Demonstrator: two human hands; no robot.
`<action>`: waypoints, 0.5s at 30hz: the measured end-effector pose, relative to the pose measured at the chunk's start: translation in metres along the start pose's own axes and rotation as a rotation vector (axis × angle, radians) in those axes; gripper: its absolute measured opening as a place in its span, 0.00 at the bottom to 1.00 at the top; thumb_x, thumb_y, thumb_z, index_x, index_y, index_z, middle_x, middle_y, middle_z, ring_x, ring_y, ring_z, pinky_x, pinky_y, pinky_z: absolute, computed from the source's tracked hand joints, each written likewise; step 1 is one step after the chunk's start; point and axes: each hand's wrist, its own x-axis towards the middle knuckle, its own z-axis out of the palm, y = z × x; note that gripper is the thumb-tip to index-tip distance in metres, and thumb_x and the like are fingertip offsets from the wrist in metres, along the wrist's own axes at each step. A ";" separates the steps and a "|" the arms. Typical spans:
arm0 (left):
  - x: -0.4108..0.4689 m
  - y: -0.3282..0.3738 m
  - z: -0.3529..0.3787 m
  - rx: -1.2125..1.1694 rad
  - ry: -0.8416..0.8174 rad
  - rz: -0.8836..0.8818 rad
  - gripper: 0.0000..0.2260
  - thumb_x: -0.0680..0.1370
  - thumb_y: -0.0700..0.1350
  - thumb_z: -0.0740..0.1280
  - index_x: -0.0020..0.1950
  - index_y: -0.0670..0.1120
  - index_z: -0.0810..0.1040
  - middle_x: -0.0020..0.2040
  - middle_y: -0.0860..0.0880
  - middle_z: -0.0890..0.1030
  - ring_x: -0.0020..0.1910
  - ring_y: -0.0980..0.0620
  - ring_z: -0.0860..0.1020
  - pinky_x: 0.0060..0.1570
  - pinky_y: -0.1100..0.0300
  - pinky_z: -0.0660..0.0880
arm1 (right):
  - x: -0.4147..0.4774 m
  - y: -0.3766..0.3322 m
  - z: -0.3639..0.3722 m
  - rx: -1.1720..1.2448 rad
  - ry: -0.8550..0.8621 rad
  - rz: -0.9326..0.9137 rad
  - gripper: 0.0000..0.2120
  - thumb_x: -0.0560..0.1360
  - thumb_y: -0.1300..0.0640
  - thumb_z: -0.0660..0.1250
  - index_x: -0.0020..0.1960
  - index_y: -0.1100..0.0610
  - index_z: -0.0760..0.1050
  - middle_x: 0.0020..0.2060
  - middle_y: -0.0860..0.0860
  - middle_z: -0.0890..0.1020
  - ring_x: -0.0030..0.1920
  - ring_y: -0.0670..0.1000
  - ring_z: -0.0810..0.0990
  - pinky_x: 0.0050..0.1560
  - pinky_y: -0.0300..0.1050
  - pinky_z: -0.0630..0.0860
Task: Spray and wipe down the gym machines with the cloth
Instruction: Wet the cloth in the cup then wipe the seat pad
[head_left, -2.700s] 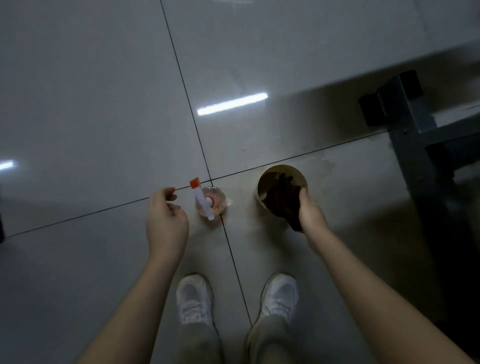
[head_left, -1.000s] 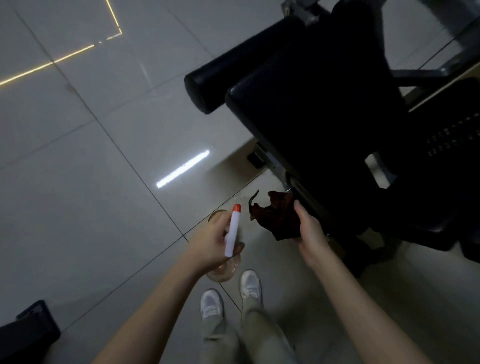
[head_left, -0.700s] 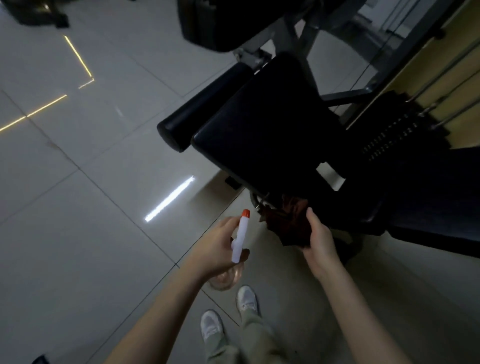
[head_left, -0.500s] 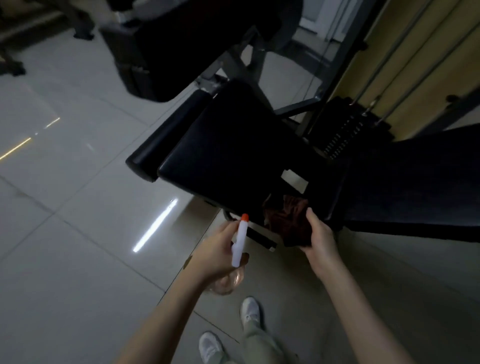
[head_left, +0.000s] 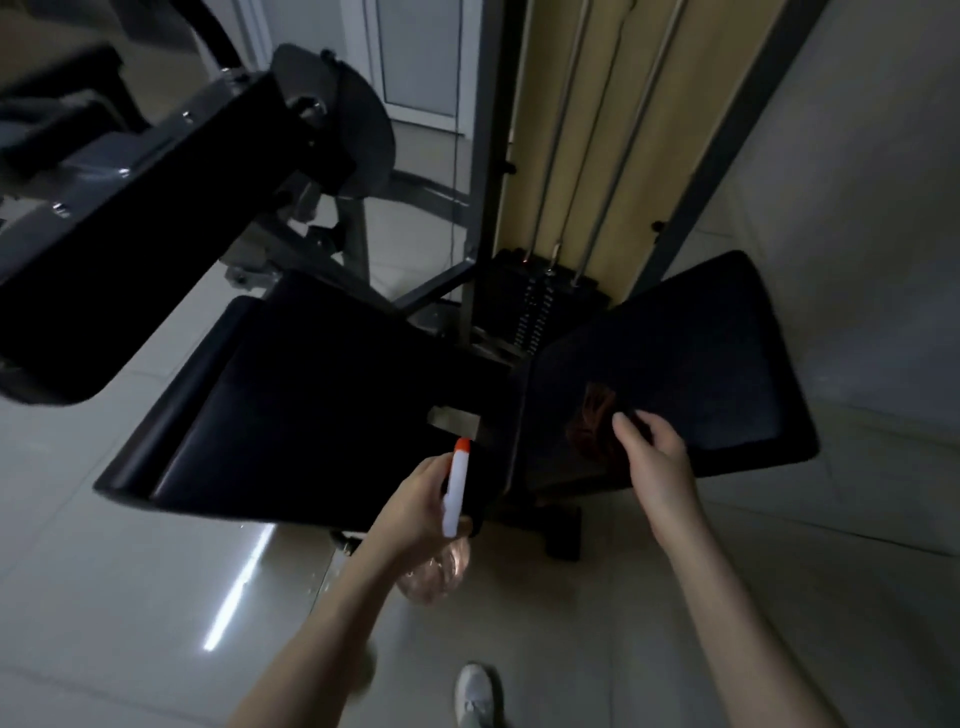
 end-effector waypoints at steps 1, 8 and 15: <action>0.008 0.005 0.003 0.000 -0.012 0.005 0.20 0.65 0.44 0.71 0.56 0.49 0.74 0.51 0.53 0.77 0.48 0.55 0.77 0.46 0.54 0.78 | 0.004 -0.004 -0.009 -0.025 0.024 -0.025 0.23 0.78 0.49 0.62 0.70 0.55 0.66 0.64 0.52 0.73 0.56 0.46 0.71 0.52 0.40 0.67; 0.066 0.031 0.006 -0.007 -0.062 0.055 0.15 0.70 0.38 0.71 0.52 0.49 0.73 0.47 0.54 0.75 0.43 0.54 0.77 0.38 0.67 0.71 | 0.017 -0.022 -0.042 -0.607 0.477 -0.464 0.19 0.75 0.55 0.66 0.63 0.60 0.68 0.58 0.59 0.75 0.56 0.60 0.74 0.49 0.55 0.76; 0.147 0.033 -0.009 -0.031 -0.212 0.135 0.15 0.68 0.37 0.71 0.49 0.53 0.73 0.47 0.51 0.76 0.41 0.55 0.77 0.36 0.68 0.70 | 0.044 0.002 -0.040 -1.327 0.516 -0.349 0.18 0.60 0.63 0.75 0.46 0.62 0.72 0.46 0.60 0.75 0.51 0.61 0.72 0.50 0.58 0.71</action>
